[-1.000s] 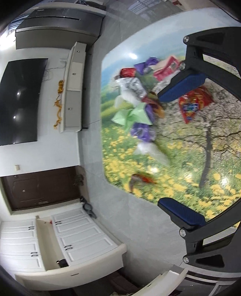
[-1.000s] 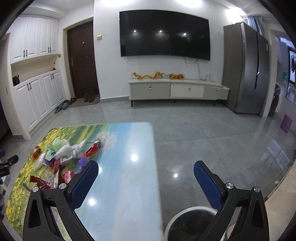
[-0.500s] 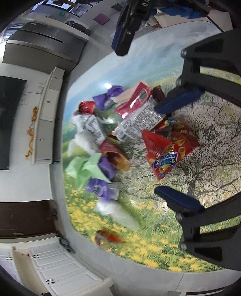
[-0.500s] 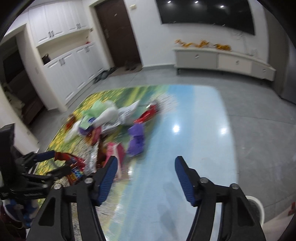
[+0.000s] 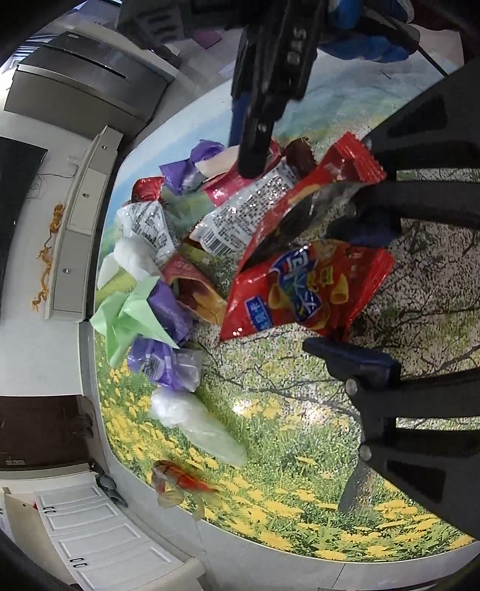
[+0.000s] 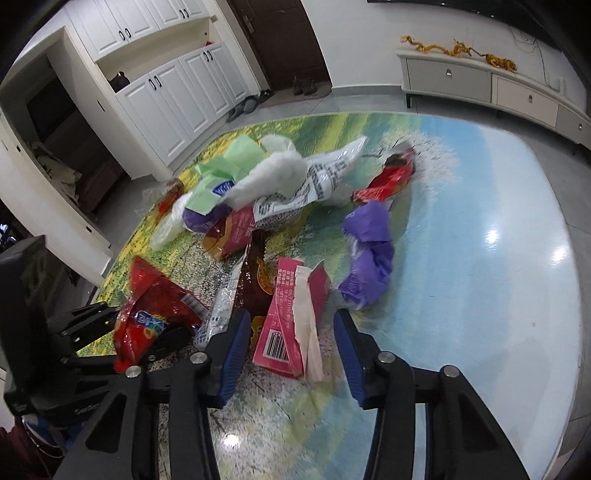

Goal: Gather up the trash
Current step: 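Grasp the red chip bag with the left tool while the right tool grasps the pink box, then carry both items over the trash bin and open both tools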

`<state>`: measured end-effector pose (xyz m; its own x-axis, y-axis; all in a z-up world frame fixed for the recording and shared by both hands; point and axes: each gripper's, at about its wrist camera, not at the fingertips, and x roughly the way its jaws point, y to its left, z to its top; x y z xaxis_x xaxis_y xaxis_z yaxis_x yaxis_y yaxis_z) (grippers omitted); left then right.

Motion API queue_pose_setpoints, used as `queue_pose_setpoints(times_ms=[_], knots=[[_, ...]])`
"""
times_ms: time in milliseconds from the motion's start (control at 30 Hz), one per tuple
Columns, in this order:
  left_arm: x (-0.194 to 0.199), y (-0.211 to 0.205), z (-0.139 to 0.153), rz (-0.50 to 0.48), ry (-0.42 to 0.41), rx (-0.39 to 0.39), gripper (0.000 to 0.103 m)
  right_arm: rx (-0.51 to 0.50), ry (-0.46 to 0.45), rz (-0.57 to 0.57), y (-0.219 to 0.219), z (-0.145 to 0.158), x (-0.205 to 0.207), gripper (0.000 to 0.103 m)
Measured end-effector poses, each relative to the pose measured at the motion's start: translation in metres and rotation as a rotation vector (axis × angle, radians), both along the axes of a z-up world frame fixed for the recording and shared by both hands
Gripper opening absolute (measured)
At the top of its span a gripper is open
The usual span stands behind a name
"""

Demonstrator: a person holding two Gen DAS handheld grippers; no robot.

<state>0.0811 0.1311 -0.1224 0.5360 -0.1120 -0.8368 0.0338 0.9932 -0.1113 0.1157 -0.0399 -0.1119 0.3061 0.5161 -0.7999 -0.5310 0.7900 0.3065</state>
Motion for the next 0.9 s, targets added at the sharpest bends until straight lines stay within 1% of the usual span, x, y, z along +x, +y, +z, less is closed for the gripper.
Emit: queue_pose_setpoints(times_ms=[67, 167, 367, 567, 733, 767, 800, 900], knots=[[-0.002, 0.0, 0.002, 0.0, -0.011, 0.003, 0.032, -0.002, 0.009, 0.004, 0.001, -0.004, -0.001, 0.03], [-0.007, -0.001, 0.007, 0.002, -0.028, 0.002, 0.026, 0.003, 0.001, 0.006, 0.001, -0.003, -0.004, 0.028], [-0.02, -0.003, 0.024, 0.011, -0.076, 0.028, 0.024, 0.036, -0.027, -0.013, -0.013, 0.006, -0.017, 0.027], [-0.034, -0.014, 0.05, -0.004, -0.137, 0.035, 0.024, 0.094, -0.067, -0.04, -0.03, 0.031, -0.033, 0.027], [-0.043, -0.039, 0.08, -0.063, -0.19, 0.022, 0.024, 0.142, -0.129, -0.086, -0.061, 0.059, -0.051, 0.027], [-0.042, -0.044, 0.084, -0.077, -0.195, 0.017, 0.024, 0.152, -0.143, -0.101, -0.07, 0.066, -0.054, 0.015], [-0.042, -0.051, 0.09, -0.094, -0.202, 0.008, 0.024, 0.159, -0.155, -0.119, -0.081, 0.071, -0.057, 0.012], [-0.039, -0.083, 0.106, -0.173, -0.224, -0.006, 0.024, 0.167, -0.198, -0.19, -0.118, 0.084, -0.066, 0.012]])
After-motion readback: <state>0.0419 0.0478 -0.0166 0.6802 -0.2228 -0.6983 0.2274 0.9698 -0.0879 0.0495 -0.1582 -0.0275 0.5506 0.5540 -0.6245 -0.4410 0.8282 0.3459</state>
